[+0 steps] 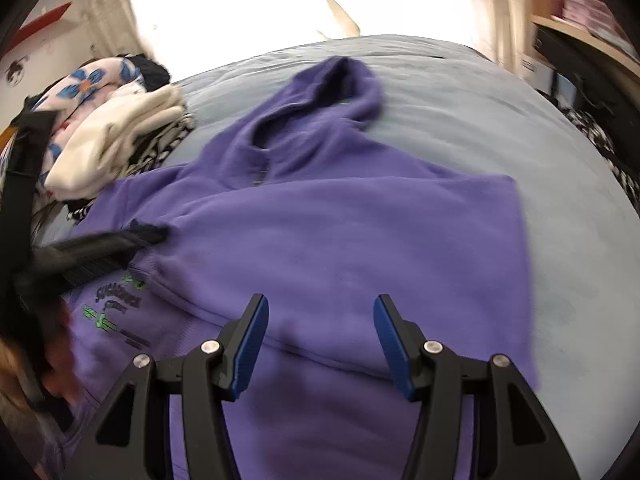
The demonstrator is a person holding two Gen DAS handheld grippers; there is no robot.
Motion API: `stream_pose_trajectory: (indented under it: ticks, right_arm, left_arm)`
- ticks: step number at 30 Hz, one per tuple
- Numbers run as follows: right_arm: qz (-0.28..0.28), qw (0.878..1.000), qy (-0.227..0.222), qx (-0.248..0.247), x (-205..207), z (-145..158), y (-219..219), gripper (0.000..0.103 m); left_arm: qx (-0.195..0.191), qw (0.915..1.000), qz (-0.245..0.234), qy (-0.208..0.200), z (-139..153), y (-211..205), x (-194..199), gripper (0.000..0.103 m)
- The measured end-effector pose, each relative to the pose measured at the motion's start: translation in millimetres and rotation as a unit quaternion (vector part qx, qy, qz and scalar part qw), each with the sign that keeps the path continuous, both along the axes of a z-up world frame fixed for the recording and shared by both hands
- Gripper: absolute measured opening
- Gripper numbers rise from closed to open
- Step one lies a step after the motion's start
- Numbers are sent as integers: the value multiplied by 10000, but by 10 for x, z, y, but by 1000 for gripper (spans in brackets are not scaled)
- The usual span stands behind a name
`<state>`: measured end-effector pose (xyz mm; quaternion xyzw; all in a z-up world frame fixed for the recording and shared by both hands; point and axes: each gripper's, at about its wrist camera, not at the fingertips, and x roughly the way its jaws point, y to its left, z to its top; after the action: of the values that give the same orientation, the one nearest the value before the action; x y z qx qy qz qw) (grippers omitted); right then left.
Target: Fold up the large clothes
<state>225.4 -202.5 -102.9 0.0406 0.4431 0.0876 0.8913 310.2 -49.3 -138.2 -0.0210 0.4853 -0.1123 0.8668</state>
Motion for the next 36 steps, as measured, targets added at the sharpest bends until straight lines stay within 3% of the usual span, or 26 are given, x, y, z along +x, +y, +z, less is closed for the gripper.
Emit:
stream_pose_trajectory:
  ticks: [2,6,9,10,13,15,19,20,22,36]
  right_arm:
    - [94,9998,56,-147,9,-60,76,55]
    - [-234,9974,413,-543,-5,-251,-199,55]
    - [-605,9965,572,-70,-99,-308,-711,57]
    - [-784,9953,565,-65,-156,-295,-860,46]
    - [-863,9947,538,137,-298,-249,-1076,41]
    - [-895,9944,536,152,-362,-230,-1079,41]
    - [-976,9939,508,-62,-444,-189,-994,43]
    - [-1004,9936,514,-97,-457,-177,-977,43]
    - [-1059,9928,562,-63,-505,-141,-967,43]
    - [-1166,9909,636,204,-933,219,-727,44]
  left_arm:
    - [32,9995,-36,320,-164,-86,35,31]
    - [107,9996,-113,218,-215,-80,4,32]
    - [-100,9994,-126,311,-203,60,9,32]
    - [-194,9991,-144,337,-197,101,-14,32]
    - [-251,9990,-118,338,-160,138,-26,32]
    - [-166,9993,-75,312,-132,120,-72,33]
    - [-13,9997,-2,258,-59,71,-169,44]
    - [73,9997,24,228,-23,53,-205,48]
    - [297,9994,145,134,52,38,-282,71]
    - [177,9994,186,-213,600,227,-959,74]
